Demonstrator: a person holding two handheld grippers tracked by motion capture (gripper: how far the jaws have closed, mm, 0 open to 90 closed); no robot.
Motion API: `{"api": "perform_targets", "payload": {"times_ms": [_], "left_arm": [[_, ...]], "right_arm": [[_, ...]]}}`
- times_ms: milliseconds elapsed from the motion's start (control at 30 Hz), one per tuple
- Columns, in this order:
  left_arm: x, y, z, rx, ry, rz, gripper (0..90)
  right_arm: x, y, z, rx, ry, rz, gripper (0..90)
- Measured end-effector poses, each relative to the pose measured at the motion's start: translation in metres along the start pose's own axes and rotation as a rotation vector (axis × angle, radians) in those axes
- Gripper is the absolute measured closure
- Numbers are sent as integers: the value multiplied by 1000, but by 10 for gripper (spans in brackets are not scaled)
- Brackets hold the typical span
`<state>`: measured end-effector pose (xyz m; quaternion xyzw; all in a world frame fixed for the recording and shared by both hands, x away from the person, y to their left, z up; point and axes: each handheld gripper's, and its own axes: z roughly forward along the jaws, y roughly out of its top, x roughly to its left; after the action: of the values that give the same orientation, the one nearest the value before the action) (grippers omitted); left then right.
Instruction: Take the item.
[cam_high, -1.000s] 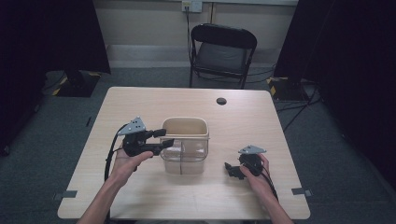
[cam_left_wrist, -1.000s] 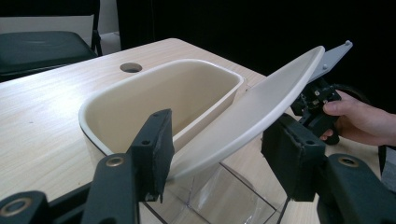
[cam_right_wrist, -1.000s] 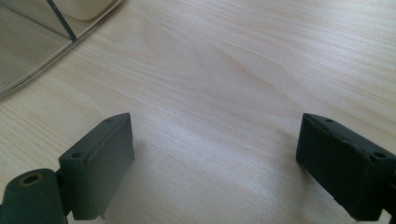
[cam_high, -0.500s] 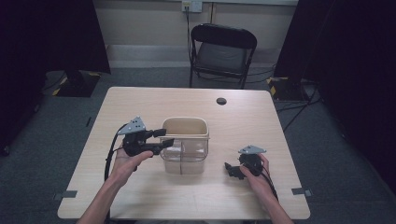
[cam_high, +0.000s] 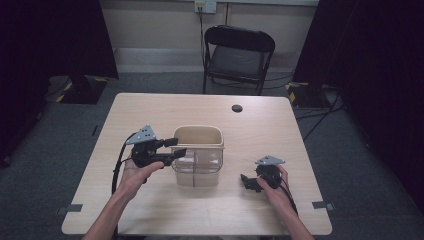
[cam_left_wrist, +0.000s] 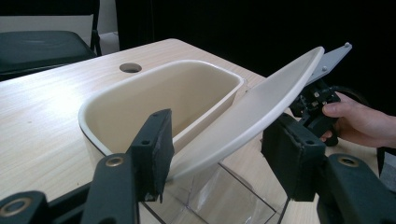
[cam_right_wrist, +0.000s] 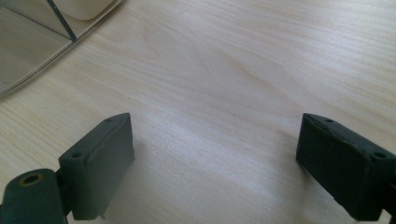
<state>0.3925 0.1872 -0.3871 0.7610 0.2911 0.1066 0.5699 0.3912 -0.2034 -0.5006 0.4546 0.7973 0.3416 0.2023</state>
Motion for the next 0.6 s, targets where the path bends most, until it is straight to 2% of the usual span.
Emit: {"api": "perform_targets", "payload": {"times_ms": [600], "left_arm": [[0, 0, 0, 6, -3, 3, 431]], "right_arm": [[0, 0, 0, 0, 0, 0, 106]]}}
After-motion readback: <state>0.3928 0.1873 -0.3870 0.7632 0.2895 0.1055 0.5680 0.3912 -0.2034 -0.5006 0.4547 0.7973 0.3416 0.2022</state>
